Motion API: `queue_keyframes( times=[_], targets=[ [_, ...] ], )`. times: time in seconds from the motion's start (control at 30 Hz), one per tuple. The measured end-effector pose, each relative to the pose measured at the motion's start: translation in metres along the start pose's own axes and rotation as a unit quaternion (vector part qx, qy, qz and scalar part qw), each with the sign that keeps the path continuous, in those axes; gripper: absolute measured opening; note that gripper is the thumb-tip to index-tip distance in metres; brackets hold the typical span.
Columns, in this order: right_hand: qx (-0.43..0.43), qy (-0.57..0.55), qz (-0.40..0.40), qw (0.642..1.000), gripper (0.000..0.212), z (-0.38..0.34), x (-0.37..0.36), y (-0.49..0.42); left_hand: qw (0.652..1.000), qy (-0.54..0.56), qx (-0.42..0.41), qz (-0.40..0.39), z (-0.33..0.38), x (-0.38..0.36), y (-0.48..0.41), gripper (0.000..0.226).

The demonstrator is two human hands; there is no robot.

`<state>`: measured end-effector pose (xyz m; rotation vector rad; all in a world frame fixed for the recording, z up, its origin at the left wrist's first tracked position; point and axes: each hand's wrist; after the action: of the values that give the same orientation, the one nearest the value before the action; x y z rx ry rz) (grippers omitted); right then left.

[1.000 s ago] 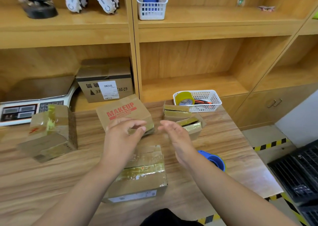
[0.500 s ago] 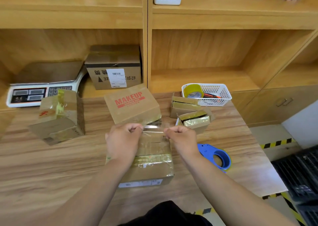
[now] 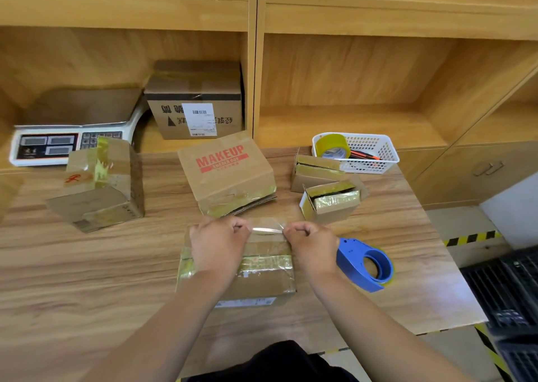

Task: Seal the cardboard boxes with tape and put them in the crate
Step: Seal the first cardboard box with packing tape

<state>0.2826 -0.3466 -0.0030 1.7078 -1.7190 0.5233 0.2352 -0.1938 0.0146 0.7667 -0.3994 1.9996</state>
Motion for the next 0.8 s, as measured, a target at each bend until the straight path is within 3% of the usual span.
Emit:
queue_keyframes(
  times=[0.07,0.17,0.33,0.43,0.8],
  targets=[
    [0.021,0.005,0.02,1.0,0.004,0.0022,-0.0022,0.0001,0.999,-0.032,-0.008,0.0,-0.0022,-0.002,-0.0006,0.017],
    [0.045,0.013,0.038,0.998,0.029,0.0056,-0.0066,-0.0004,0.997,-0.078,-0.021,0.007,-0.0035,-0.0039,-0.0021,0.019],
    [0.096,0.054,0.075,0.991,0.045,0.005,-0.007,0.001,0.986,-0.14,-0.086,0.021,-0.0041,-0.0045,0.0004,0.019],
    [0.129,0.098,0.083,0.983,0.046,0.004,-0.0052,0.0027,0.98,-0.153,-0.122,0.04,-0.0039,-0.0042,0.0014,0.008],
    [0.196,0.169,0.153,0.954,0.042,0.0032,-0.0061,0.0087,0.958,-0.216,-0.181,0.047,-0.0028,-0.0039,0.0008,0.02]
  ],
)
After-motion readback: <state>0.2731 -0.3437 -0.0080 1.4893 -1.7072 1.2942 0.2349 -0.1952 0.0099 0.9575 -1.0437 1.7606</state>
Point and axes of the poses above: each hand's wrist, its own y-axis away from the middle knuckle, its own x-axis out of the back of the hand, z = x × y, and after that the axes turned 11 degrees about y, right-handed
